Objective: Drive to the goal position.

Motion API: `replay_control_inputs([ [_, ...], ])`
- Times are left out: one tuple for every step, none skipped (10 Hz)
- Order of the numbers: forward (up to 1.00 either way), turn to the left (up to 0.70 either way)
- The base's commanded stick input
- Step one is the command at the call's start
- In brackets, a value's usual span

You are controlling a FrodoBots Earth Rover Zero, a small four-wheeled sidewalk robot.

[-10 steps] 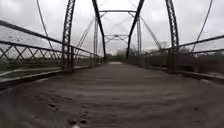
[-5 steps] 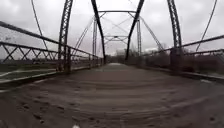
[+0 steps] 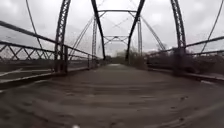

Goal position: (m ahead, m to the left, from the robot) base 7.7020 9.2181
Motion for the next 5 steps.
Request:
replay_control_inputs([
  [0.70, 0.00],
  [0.70, 0.00],
  [0.70, 0.00],
  [0.70, 0.00],
  [0.70, 0.00],
])
